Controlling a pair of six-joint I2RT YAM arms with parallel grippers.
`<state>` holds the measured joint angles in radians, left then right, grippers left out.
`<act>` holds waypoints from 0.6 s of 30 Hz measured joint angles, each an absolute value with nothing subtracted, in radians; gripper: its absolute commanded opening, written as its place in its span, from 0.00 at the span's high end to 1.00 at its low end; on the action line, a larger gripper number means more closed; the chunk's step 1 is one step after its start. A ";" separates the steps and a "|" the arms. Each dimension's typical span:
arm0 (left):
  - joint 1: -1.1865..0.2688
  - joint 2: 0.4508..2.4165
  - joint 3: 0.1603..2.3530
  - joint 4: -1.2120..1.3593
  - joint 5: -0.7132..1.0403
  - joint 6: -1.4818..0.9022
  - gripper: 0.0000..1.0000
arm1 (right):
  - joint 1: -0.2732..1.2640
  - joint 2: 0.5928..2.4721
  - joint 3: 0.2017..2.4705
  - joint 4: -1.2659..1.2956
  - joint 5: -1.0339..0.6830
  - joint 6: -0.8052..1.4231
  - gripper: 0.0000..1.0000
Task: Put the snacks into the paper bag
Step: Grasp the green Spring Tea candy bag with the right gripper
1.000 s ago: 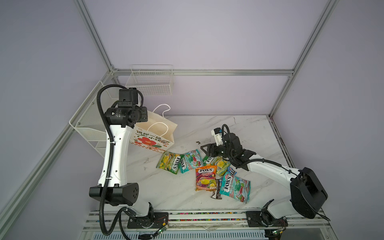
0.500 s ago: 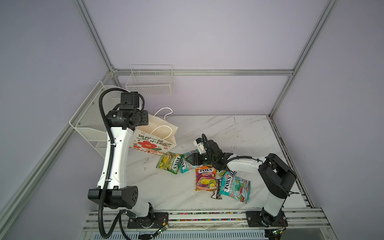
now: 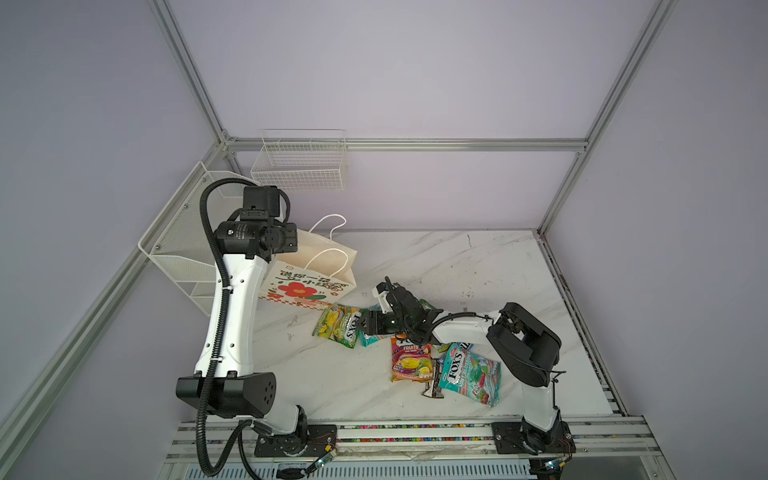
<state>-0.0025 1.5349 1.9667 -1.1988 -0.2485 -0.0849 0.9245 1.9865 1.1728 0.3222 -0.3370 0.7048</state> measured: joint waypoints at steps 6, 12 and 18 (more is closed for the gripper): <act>-0.008 1.527 1.965 -1.199 -0.250 -0.085 1.00 | 0.942 2.065 1.234 0.321 -0.295 0.743 0.42; -0.013 1.518 1.965 -1.199 -0.251 -0.085 1.00 | 0.973 2.119 1.302 0.298 -0.236 0.769 0.51; -0.016 1.511 1.965 -1.199 -0.251 -0.085 1.00 | 0.978 2.144 1.313 0.292 -0.162 0.810 0.73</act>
<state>-0.0158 1.5112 1.9648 -1.1988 -0.2512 -0.0853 0.9783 2.1445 1.3128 0.2916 -0.1623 0.8104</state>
